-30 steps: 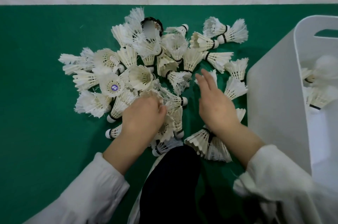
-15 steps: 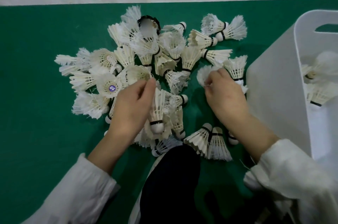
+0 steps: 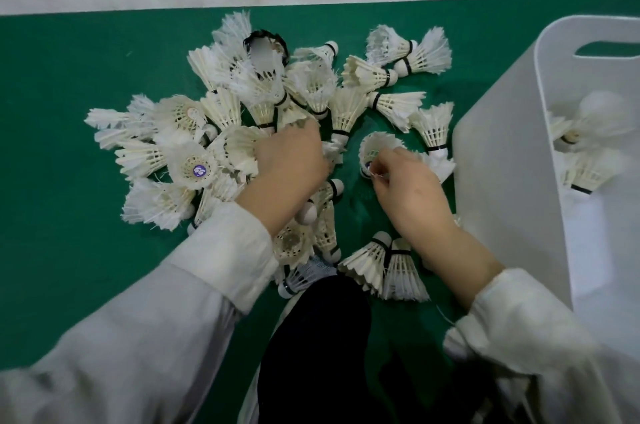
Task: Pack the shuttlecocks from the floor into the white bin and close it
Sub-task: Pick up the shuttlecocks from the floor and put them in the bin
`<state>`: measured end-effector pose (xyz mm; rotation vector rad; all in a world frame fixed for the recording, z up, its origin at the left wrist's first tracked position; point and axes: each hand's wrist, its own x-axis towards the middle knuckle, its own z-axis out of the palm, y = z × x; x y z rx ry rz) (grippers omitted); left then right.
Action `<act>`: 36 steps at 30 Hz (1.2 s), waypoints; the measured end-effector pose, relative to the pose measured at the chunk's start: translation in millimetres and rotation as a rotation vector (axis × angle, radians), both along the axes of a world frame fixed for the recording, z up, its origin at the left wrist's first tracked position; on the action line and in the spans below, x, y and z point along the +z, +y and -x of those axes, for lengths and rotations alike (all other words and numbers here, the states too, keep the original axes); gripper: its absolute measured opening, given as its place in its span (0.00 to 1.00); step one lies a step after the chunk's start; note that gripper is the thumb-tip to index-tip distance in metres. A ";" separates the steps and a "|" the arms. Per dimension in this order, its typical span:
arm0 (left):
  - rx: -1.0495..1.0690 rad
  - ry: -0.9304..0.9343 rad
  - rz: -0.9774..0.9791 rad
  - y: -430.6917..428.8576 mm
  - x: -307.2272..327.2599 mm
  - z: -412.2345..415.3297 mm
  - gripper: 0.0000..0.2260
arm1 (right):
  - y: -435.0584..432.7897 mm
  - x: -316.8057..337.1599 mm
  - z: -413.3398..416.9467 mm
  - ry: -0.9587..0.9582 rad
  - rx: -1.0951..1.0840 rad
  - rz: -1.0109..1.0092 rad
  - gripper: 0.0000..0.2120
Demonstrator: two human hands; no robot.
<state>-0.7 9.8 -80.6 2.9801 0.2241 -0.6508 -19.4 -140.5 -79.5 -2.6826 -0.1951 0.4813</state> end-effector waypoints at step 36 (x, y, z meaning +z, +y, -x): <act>0.472 -0.371 0.531 17.3 70.2 19.8 0.09 | -16.7 63.5 7.2 0.015 -0.248 -0.402 0.09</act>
